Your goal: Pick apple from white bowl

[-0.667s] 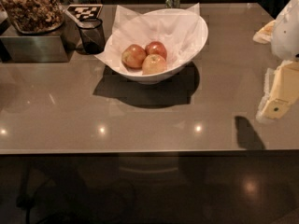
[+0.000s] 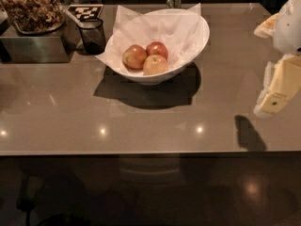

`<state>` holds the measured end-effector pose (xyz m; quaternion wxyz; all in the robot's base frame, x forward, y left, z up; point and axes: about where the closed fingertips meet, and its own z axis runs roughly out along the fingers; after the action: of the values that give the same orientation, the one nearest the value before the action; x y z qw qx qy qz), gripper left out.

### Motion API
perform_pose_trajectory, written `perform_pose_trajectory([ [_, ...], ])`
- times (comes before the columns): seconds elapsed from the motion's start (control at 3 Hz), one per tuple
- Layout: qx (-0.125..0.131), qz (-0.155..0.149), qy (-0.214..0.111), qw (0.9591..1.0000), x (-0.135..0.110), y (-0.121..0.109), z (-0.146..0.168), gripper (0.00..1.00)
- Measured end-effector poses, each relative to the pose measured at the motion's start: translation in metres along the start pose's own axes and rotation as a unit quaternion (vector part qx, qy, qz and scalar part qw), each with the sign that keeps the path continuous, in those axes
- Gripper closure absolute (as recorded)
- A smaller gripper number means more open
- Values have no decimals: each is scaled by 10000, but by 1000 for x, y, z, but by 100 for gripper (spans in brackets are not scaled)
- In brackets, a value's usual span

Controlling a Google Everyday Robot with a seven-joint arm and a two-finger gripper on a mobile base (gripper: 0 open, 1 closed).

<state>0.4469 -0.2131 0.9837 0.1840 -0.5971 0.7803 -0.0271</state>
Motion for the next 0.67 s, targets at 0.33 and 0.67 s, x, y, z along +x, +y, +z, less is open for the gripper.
perform_pose_trajectory([
  [0.33,202,322,-534,9978,-9,-38,1,0],
  [0.67,500,758,-1159,9891,-14,-81,-5,0],
])
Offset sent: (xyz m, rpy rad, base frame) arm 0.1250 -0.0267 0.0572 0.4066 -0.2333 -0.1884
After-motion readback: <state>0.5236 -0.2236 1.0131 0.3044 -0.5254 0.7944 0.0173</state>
